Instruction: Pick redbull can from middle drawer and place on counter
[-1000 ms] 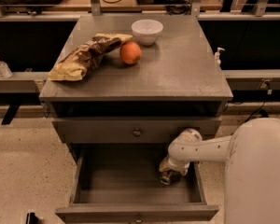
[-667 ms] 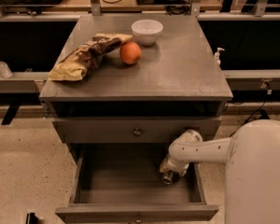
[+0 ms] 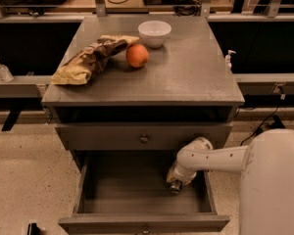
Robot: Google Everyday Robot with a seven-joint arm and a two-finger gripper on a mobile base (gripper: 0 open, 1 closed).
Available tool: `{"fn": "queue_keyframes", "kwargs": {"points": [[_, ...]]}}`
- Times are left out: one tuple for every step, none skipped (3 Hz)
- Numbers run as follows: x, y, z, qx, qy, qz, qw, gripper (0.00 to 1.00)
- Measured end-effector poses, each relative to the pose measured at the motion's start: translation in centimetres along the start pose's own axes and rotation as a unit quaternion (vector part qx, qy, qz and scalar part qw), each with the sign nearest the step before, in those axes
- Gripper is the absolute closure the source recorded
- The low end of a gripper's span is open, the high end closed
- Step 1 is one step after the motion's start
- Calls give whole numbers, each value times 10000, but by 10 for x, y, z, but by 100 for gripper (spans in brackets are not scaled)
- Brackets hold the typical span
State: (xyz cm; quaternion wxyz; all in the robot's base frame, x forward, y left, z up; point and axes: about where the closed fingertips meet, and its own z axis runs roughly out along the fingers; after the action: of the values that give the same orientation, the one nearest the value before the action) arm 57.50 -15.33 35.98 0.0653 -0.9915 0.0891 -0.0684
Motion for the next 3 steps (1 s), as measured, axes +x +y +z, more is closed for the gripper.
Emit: {"fn": "queue_keyframes", "kwargs": {"points": [[-7, -10, -15, 294, -42, -125, 9995, 100], [-22, -23, -58, 729, -119, -272, 9969, 100], [-49, -44, -125, 1472, -267, -386, 9880, 100]]}}
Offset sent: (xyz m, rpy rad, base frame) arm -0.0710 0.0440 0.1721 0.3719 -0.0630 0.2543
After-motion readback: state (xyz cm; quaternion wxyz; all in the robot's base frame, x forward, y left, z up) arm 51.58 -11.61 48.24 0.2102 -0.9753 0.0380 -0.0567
